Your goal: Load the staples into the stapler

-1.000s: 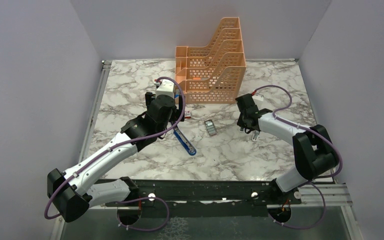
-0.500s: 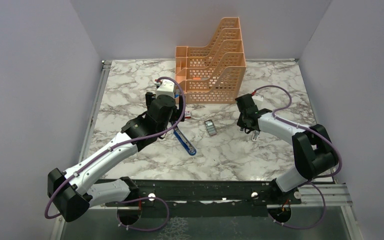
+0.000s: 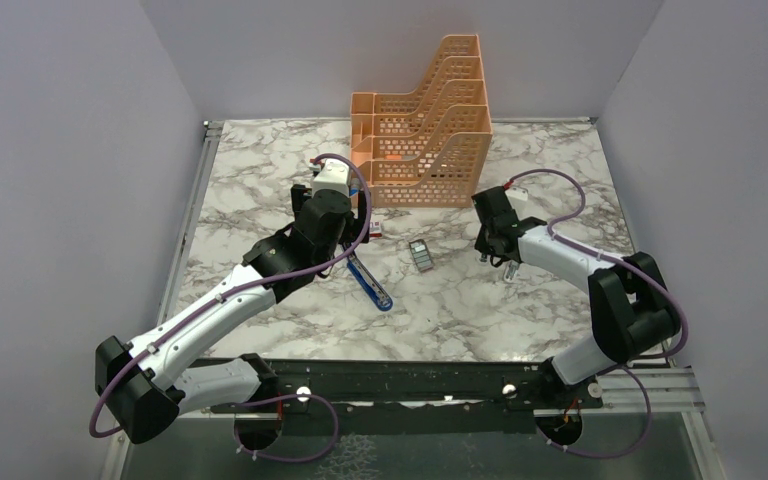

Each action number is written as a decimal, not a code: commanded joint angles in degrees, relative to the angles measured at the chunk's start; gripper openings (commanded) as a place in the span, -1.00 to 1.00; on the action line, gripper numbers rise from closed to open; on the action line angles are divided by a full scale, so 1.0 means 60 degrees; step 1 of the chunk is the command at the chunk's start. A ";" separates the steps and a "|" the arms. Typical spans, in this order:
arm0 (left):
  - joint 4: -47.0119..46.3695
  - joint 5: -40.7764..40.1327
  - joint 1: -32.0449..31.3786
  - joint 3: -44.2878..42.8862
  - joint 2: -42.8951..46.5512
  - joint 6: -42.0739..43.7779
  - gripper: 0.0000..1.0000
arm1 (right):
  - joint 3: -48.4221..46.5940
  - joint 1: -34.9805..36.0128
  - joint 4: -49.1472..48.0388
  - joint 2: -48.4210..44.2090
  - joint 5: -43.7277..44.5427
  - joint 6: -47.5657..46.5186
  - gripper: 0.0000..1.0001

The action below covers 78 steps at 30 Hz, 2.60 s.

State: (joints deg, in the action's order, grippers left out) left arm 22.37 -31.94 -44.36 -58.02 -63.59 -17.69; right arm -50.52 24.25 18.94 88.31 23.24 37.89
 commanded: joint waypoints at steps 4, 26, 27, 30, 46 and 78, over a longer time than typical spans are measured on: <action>-0.0212 0.0051 -0.0004 0.0046 -0.0021 0.0048 0.87 | -0.0072 -0.0071 -0.0168 -0.0007 0.0142 -0.0049 -0.54; -0.0213 0.0018 -0.0004 0.0046 -0.0025 0.0050 0.87 | -0.0002 -0.0072 -0.0288 0.0325 0.0228 -0.0071 -0.55; -0.0205 0.0008 -0.0004 0.0046 -0.0036 0.0058 0.87 | -0.0008 -0.0066 -0.0258 0.0285 0.0220 -0.0061 -0.55; -0.0210 0.0021 -0.0004 0.0046 -0.0060 0.0056 0.87 | 0.0036 -0.0072 -0.0353 0.0130 0.0206 -0.0119 -0.54; -0.0211 0.0019 -0.0004 0.0042 -0.0077 0.0048 0.87 | 0.0159 -0.0069 -0.0440 0.0463 0.0019 -0.0078 -0.54; -0.0213 0.0021 -0.0004 0.0017 -0.0122 0.0059 0.87 | -0.0046 -0.0072 0.0001 0.0229 0.0447 0.0093 -0.54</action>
State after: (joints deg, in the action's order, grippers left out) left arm 22.37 -31.94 -44.36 -58.04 -64.23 -17.69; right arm -50.35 24.25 18.15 88.66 23.40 37.58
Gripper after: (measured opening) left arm 0.934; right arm 0.231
